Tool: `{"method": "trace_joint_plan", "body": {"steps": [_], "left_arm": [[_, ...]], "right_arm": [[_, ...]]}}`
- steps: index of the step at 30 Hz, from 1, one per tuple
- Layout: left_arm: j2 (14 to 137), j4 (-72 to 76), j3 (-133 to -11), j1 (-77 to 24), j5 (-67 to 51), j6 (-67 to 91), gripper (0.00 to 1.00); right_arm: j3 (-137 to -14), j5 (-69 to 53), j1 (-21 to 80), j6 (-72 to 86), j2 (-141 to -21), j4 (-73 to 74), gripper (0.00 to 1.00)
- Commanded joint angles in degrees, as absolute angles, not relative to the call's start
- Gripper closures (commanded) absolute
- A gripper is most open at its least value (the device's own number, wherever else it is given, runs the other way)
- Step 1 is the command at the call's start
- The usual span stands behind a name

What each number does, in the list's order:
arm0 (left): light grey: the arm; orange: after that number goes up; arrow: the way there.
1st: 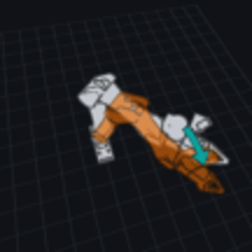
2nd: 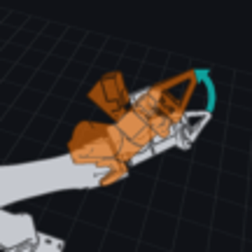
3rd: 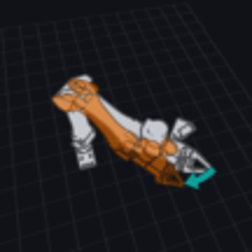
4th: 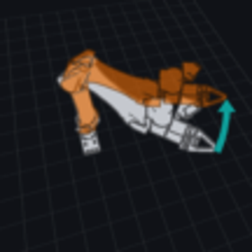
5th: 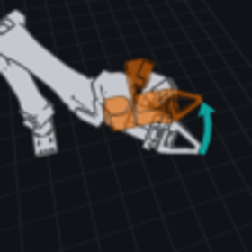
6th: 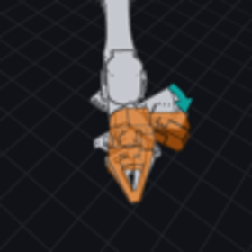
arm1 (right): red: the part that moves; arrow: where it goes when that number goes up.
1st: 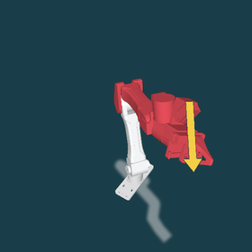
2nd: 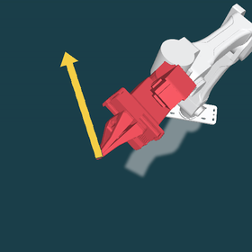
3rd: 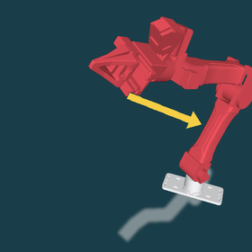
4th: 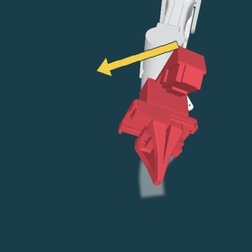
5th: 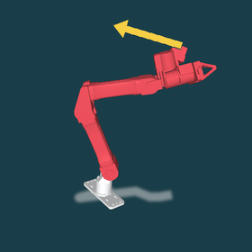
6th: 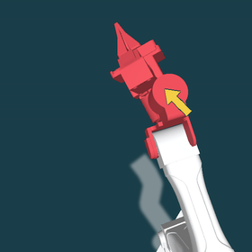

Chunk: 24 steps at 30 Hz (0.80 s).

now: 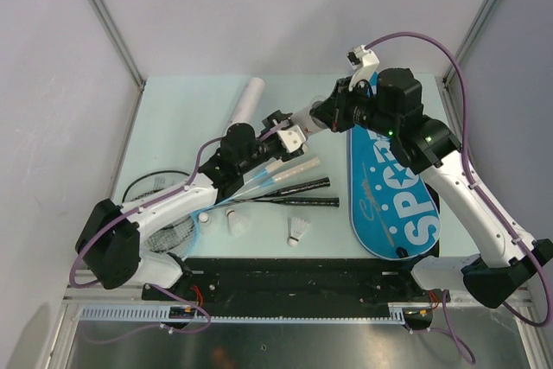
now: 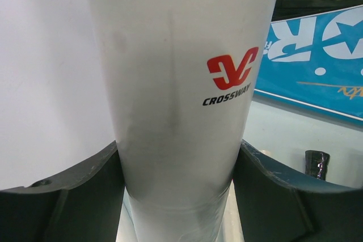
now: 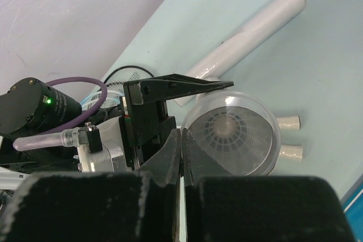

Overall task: Pack up the badminton gear
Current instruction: Close the lid on the shuttle tube.

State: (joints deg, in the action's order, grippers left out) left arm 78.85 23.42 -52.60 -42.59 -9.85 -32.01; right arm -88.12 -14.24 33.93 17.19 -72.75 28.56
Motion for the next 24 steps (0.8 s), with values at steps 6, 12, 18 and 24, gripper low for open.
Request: {"method": "trace_joint_plan", "body": {"steps": [6,12,18,24], "left_arm": [[76.5,28.8,-53.3,-43.2,-10.0,-33.4,0.86],[76.4,29.0,-53.7,-43.2,-10.1,-32.8,0.87],[75.7,29.4,-53.6,-43.2,-10.6,-31.8,0.87],[75.2,29.4,-53.3,-43.2,-11.5,-31.5,0.87]], "right_arm": [[-89.6,-13.8,34.1,19.5,-72.2,31.2,1.00],[-85.8,-15.3,33.0,23.0,-69.9,26.9,1.00],[-82.9,-16.3,32.2,25.5,-69.1,24.3,1.00],[-80.3,-15.3,32.3,28.3,-68.6,20.5,1.00]]}}
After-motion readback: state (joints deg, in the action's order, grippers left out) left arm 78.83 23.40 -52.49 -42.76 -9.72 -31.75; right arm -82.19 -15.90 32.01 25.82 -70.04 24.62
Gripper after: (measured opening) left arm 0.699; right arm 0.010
